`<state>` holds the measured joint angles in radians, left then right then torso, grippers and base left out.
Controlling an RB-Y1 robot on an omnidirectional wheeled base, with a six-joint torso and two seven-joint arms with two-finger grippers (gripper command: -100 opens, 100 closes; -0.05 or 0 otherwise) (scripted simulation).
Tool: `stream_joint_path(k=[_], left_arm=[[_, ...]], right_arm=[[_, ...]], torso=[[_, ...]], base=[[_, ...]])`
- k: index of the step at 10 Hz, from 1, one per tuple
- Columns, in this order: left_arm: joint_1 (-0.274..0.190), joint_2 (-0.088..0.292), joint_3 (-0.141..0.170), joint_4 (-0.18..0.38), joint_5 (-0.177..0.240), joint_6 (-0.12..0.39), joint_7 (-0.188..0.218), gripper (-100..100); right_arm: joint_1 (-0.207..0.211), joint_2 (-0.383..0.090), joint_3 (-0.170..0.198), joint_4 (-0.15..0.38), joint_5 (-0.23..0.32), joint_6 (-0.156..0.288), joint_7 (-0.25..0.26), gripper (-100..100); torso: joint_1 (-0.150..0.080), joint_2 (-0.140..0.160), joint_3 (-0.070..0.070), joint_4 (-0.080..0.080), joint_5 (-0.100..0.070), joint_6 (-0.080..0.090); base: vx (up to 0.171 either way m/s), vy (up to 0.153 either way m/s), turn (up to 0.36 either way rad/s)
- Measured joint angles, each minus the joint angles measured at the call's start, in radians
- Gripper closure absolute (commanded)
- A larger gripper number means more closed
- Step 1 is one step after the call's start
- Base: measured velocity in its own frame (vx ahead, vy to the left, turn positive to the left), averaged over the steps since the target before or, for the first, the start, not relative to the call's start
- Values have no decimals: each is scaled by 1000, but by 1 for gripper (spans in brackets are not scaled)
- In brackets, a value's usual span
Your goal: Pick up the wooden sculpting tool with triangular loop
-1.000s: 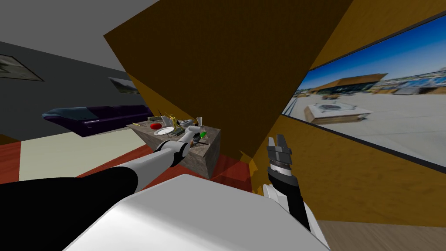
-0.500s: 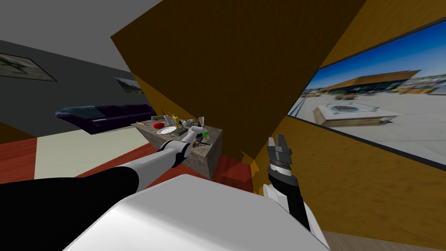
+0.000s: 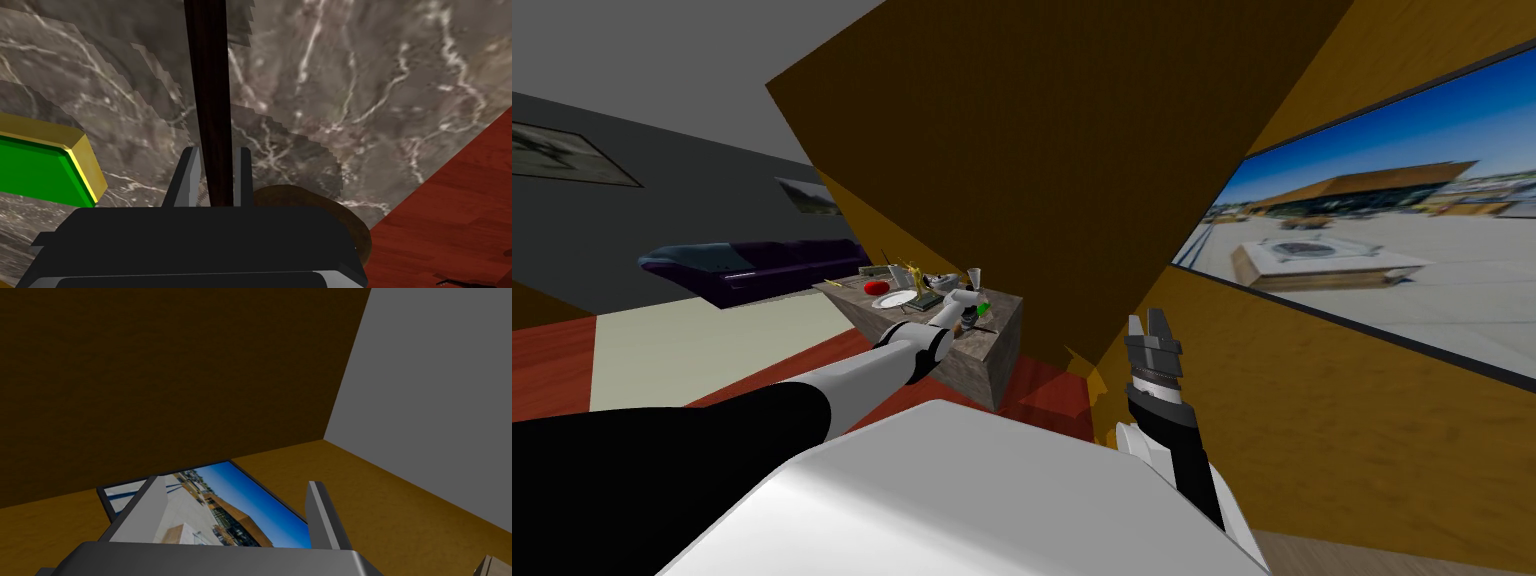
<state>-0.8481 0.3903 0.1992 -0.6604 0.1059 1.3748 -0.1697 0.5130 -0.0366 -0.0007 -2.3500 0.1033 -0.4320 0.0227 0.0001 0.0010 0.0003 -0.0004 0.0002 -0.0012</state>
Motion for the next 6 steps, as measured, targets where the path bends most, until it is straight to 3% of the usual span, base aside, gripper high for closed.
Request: stream_joint_path(k=[1,2,4,5,6], left_arm=[[0,0,0,0,0,0,0,100],[15,13,18,-21,-4,14,-7,100],[6,45,52,12,-11,9,-30,100],[18,61,75,-9,-15,25,-41,100],[6,75,85,21,-16,18,-52,100]], right_arm=[[0,0,0,0,0,0,0,0],[0,0,0,0,0,0,0,0],[0,0,0,0,0,0,0,0],[0,0,0,0,0,0,0,0],[0,0,0,0,0,0,0,0]], torso=[[0,0,0,0,0,0],[-2,1,1,0,0,1],[-4,2,1,0,-1,0],[-5,3,2,1,-1,1],[-3,2,1,1,-1,0]], base=[[-22,-42,-162],[-28,-50,-91],[-34,-67,-146],[-24,-37,-62],[-19,-50,-155]])
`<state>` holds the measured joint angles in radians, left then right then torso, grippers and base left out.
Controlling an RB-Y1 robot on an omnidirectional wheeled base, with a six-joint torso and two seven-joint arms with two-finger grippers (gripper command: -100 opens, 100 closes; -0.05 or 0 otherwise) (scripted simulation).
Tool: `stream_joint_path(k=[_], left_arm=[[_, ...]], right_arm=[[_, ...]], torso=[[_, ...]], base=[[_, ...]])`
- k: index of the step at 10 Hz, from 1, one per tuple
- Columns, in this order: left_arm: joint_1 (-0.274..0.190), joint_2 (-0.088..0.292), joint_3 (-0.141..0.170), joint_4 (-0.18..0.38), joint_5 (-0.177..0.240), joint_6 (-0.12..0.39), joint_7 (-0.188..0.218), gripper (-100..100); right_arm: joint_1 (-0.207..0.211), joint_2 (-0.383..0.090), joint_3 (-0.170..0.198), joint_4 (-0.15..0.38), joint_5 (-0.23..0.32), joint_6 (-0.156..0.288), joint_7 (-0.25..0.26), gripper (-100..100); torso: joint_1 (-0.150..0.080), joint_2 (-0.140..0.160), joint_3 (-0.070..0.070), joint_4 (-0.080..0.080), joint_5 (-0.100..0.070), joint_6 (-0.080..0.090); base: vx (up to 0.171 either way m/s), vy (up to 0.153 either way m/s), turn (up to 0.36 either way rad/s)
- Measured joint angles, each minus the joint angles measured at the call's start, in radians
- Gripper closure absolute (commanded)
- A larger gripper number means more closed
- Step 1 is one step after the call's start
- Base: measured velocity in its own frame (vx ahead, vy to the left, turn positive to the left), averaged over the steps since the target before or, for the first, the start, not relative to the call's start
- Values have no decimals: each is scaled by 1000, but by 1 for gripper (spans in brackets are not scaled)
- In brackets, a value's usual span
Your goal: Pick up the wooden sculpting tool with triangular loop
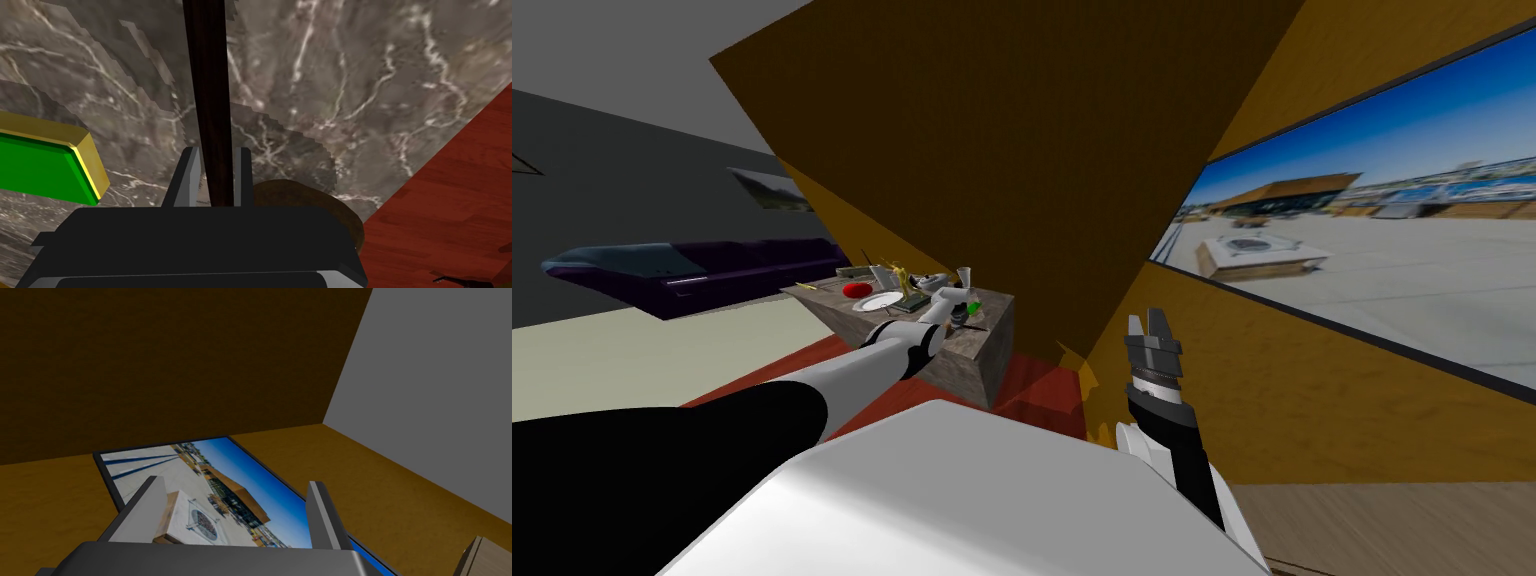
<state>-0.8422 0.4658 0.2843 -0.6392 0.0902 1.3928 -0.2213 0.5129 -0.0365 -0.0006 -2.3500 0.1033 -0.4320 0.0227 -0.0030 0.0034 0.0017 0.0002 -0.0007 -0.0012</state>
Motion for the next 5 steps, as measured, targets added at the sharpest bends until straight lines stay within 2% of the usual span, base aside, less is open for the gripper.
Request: stream_joint_path(k=[1,2,4,5], left_arm=[[-19,28,22,63,-4,-29,-18,100],[-10,43,44,53,-9,-26,-31,100],[-7,80,83,70,-13,-25,-59,100],[-7,82,85,69,-14,-23,-61,0]], right_arm=[[0,0,0,0,0,0,0,0],[0,0,0,0,0,0,0,0],[0,0,0,0,0,0,0,0],[0,0,0,0,0,0,0,0]], torso=[[0,-1,0,0,0,0],[-1,-1,0,0,0,1],[-1,1,0,0,0,0],[1,0,0,0,0,0]], base=[[-18,-67,-181],[-25,-58,-145],[-24,-39,-54],[0,0,0]])
